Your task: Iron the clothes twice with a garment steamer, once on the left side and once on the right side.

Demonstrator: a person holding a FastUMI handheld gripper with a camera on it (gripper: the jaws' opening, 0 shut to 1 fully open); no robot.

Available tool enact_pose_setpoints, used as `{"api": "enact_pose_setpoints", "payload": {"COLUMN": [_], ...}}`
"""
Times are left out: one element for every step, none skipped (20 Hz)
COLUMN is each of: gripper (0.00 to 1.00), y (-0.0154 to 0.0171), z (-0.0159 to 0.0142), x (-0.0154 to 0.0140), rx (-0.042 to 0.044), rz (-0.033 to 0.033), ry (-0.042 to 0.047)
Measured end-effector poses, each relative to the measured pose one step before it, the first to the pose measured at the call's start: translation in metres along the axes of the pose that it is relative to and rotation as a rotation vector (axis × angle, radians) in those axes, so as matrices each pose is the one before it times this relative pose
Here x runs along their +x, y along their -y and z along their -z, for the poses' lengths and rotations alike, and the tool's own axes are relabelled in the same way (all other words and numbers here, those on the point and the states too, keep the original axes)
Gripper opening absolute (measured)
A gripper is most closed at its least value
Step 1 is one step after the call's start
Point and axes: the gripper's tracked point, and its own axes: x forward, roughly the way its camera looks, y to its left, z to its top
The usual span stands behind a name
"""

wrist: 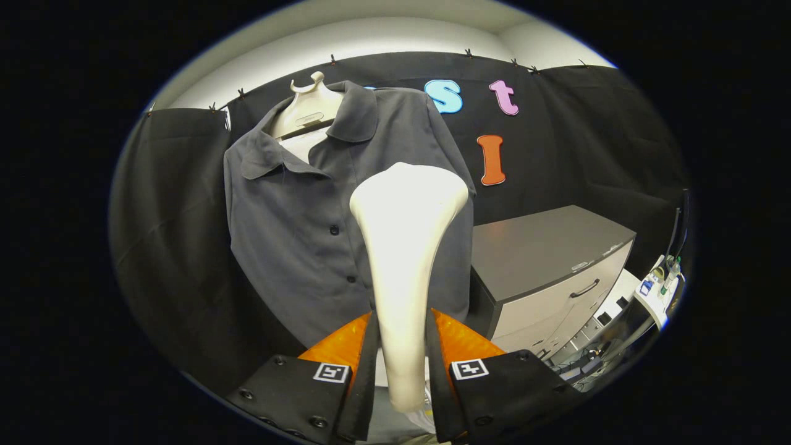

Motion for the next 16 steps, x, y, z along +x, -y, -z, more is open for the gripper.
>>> {"api": "enact_pose_setpoints", "payload": {"gripper": [0.46, 0.46, 0.46, 0.46, 0.46, 0.46, 0.46, 0.46, 0.46, 0.46, 0.46, 0.46, 0.46, 0.46, 0.46, 0.46], "y": [0.00119, 0.00025, 0.00141, 0.00143, 0.00177, 0.00148, 0.00144, 0.0016, 0.00254, 0.0021, 0.00246, 0.00186, 0.00208, 0.0015, 0.00117, 0.00154], "z": [0.00041, -0.00022, 0.00002, 0.00031, -0.00012, 0.00066, 0.00004, -0.00006, 0.00055, -0.00004, 0.00059, 0.00002, -0.00012, -0.00086, -0.0015, -0.00102], "x": [0.00016, 0.00014, 0.00058, -0.00012, 0.00025, 0.00038, 0.00081, 0.00082, 0.00093, 0.00077, 0.00025, 0.00061, 0.00004, 0.00027, 0.0008, 0.00118], "rx": [0.00102, 0.00121, 0.00193, 0.00083, 0.00117, -0.00024, 0.00075, 0.00119, -0.00051, -0.00108, -0.00202, -0.00098, -0.00111, 0.00054, 0.00189, 0.00026], "rz": [0.00035, -0.00097, -0.0002, 0.00012, 0.00013, -0.00063, -0.00035, 0.00047, 0.00199, 0.00219, 0.00186, 0.00126, 0.00066, 0.00048, 0.00056, 0.00136], "ry": [-0.00123, -0.00141, -0.0016, -0.00082, -0.00211, -0.0046, -0.00229, -0.00153, -0.00267, -0.00438, -0.00321, -0.00249, -0.00108, -0.00074, 0.00176, -0.00091]}}
